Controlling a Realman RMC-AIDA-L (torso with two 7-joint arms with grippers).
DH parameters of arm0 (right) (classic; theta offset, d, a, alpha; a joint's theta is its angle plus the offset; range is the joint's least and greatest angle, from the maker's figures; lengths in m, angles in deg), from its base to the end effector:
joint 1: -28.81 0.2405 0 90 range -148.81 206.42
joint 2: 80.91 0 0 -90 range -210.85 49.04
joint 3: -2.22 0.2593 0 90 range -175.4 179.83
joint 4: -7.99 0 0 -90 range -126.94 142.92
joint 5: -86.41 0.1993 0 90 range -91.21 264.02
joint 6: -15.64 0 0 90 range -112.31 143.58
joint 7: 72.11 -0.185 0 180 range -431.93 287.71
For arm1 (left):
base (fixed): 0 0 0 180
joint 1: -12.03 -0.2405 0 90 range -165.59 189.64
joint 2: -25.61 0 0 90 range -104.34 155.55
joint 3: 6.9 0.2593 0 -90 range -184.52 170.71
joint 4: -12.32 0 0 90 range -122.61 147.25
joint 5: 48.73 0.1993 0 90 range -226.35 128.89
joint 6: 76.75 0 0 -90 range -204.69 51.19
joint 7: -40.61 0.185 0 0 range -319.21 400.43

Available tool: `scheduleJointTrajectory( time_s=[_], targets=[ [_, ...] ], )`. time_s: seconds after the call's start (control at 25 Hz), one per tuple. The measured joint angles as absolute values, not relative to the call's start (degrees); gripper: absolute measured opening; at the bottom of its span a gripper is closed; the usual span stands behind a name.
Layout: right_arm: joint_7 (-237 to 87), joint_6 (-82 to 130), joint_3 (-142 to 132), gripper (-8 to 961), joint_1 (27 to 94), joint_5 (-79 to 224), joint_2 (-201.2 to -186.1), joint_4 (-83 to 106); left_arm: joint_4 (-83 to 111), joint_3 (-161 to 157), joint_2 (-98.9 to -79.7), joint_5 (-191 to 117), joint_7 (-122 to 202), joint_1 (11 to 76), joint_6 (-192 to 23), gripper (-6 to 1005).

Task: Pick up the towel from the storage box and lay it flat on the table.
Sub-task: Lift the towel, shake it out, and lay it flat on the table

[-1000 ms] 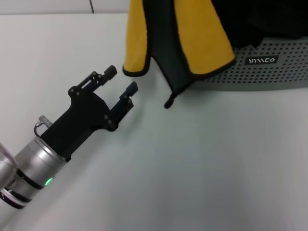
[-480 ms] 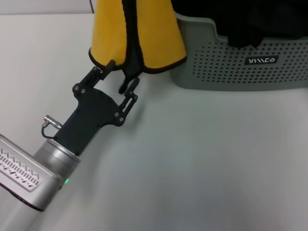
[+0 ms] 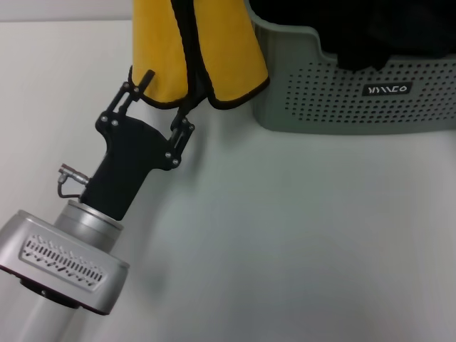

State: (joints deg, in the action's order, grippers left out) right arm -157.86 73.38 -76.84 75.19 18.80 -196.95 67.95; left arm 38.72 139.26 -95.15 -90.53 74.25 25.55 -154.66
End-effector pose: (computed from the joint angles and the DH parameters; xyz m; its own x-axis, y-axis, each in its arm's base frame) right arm -0.0297 0.4183 0.0053 0.6441 0.1799 -0.7435 -0.1269 -0.9334 -0.3358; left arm -0.2316 0.2885 -0.0746 0.8655 -0.4128 0.2836 0.1851 -0.2625 -0.9470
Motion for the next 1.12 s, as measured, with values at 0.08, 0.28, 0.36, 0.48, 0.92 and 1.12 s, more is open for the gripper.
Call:
scheduleJointTrajectory(
  time_s=[0.08,0.28,0.36,0.48,0.92,1.12],
  targets=[
    [-157.89,73.25,-76.91,17,75.29,18.96,-196.95,68.29,38.78,140.06,-95.15,-91.39,75.12,25.69,-154.63,574],
    [-157.95,72.85,-77.06,17,75.37,19.93,-197.05,68.80,39.34,141.43,-95.15,-92.80,79.10,25.19,-154.58,573],
    [-157.97,72.88,-77.24,17,75.39,20.48,-197.10,68.81,40.34,142.86,-95.15,-95.66,83.25,25.29,-154.57,573],
    [-158.40,72.95,-77.79,17,75.46,20.63,-197.13,68.89,40.99,144.52,-95.15,-99.32,87.37,25.98,-154.77,572],
    [-159.19,72.15,-77.80,17,74.62,20.67,-196.99,69.02,41.07,144.78,-95.15,-100.44,88.33,26.09,-156.90,571],
    [-158.79,71.13,-77.65,17,73.28,20.61,-196.89,69.50,41.03,144.80,-95.15,-100.56,87.96,24.86,-158.20,570]
  ],
)
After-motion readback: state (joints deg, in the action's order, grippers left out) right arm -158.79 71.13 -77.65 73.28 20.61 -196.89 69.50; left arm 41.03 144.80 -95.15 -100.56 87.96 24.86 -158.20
